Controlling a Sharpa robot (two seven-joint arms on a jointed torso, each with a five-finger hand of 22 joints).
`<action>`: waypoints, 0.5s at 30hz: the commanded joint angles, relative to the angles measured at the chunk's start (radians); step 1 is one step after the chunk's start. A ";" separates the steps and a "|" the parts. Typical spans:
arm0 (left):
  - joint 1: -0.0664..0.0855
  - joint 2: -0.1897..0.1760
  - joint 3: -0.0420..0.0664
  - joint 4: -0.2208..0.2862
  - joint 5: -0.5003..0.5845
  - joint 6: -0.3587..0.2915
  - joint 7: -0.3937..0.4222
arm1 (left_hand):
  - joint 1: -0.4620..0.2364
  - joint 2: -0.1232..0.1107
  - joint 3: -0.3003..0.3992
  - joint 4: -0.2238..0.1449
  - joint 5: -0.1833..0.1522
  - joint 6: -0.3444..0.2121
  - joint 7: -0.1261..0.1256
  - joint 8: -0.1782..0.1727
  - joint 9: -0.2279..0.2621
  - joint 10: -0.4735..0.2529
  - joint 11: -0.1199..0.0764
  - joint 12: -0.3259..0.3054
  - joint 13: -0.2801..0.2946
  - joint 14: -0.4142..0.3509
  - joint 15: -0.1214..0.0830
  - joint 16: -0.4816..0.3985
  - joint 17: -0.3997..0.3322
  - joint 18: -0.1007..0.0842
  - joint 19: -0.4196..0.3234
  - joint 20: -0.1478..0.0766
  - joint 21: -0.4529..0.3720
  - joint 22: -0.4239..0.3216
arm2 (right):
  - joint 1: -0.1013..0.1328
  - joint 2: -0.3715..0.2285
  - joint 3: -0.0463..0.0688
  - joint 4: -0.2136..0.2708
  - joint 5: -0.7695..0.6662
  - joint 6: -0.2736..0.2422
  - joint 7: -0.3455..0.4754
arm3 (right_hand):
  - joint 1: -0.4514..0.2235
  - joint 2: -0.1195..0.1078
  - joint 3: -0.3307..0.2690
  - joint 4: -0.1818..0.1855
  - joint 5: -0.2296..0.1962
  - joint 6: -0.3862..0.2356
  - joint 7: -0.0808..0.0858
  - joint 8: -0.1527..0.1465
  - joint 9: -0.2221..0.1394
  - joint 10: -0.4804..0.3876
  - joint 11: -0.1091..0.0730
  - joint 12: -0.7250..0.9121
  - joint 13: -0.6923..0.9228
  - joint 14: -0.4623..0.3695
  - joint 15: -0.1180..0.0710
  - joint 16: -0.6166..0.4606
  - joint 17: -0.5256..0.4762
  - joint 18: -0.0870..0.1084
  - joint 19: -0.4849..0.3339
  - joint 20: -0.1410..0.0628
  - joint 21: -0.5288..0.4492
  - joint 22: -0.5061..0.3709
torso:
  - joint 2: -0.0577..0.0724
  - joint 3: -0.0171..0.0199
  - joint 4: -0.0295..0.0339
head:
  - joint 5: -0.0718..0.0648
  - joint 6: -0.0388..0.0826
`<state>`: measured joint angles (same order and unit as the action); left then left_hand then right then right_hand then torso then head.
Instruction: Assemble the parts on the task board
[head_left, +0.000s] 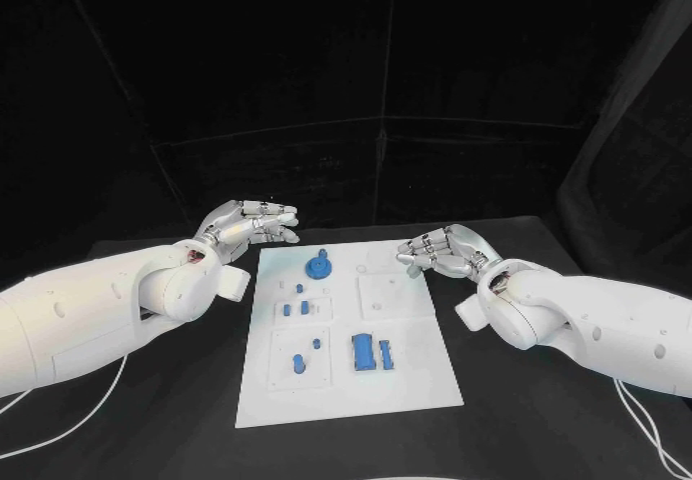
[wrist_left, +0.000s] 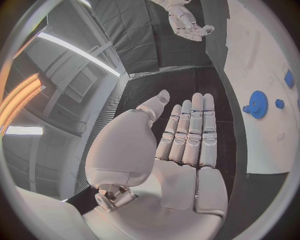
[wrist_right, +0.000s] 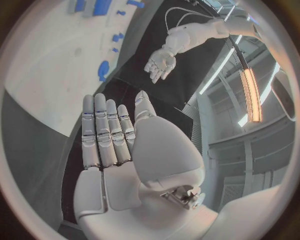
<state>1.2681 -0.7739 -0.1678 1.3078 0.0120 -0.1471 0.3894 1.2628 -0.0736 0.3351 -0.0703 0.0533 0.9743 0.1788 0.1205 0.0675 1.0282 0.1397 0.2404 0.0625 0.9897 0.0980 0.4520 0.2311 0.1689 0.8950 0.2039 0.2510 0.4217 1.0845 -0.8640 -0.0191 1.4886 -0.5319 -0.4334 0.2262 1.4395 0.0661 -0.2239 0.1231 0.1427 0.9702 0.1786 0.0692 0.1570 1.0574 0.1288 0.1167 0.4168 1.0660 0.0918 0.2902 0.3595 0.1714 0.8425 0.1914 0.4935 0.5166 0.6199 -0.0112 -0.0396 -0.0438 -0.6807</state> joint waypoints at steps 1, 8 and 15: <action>-0.004 0.016 0.000 -0.028 0.098 -0.018 0.085 | -0.002 0.010 -0.011 0.004 -0.005 0.008 0.002 -0.009 -0.001 0.008 0.004 -0.025 -0.001 -0.010 0.015 -0.067 -0.029 0.010 -0.037 0.019 -0.048 -0.040 | 0.008 0.048 0.008 -0.082 0.281 0.071 0.191 | 0.001 0.010 0.003 -0.030 -0.006 -0.010 0.003 -0.004 -0.023 0.009 0.013 -0.036 -0.108 0.001 0.018 -0.103 -0.089 0.009 0.021 0.027 -0.094 -0.075 | -0.027 -0.0052 -0.0063 | 0.007 0.036; -0.024 0.070 -0.001 -0.103 0.158 -0.074 0.116 | 0.009 0.019 -0.031 0.009 -0.004 0.015 0.000 -0.029 -0.002 0.005 0.021 -0.091 -0.001 -0.047 0.047 -0.205 -0.096 0.015 -0.096 0.057 -0.125 -0.118 | 0.012 0.159 0.022 -0.250 0.355 0.135 0.233 | -0.032 0.031 0.024 -0.103 -0.021 -0.018 0.011 -0.006 -0.071 -0.037 0.042 -0.051 -0.269 -0.023 0.054 -0.223 -0.230 0.013 -0.025 0.070 -0.267 -0.200 | -0.046 -0.0025 -0.0015 | 0.017 0.085; -0.033 0.091 -0.001 -0.128 0.127 -0.059 0.083 | -0.370 0.074 -0.127 0.070 -0.053 -0.284 -0.053 -0.120 -0.067 -0.310 -0.026 -0.153 -0.062 -0.324 0.005 -0.300 -0.148 -0.050 -0.334 -0.020 -0.167 -0.224 | 0.010 0.188 0.023 -0.296 0.305 0.103 0.192 | -0.466 -0.066 0.092 -0.123 -0.053 -0.303 -0.048 -0.069 -0.157 -0.346 -0.007 -0.117 -0.417 -0.339 0.012 -0.290 -0.360 -0.052 -0.259 -0.005 -0.367 -0.324 | -0.044 -0.0026 -0.0012 | 0.018 0.093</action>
<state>1.2346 -0.6814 -0.1692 1.1756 0.1422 -0.2104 0.4749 1.2363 -0.0454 0.2846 -0.0534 0.0457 0.9525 0.1734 0.0701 0.0582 0.9893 0.1622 0.1182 0.0551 0.9223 0.1456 0.2068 0.1135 0.1691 0.7745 0.2564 0.1141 0.2711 1.0950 -0.6732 0.0044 1.1862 -0.2229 -0.3263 0.4214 1.3452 0.0901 -0.1848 -0.0120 0.1232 0.9214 0.1798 0.0569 0.0601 0.9850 0.1723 0.0594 0.0824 1.0056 0.1488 0.0573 0.0690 0.1713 0.8158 0.2584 0.1725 0.2643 0.5753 -0.0137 -0.0403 -0.0244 -0.5850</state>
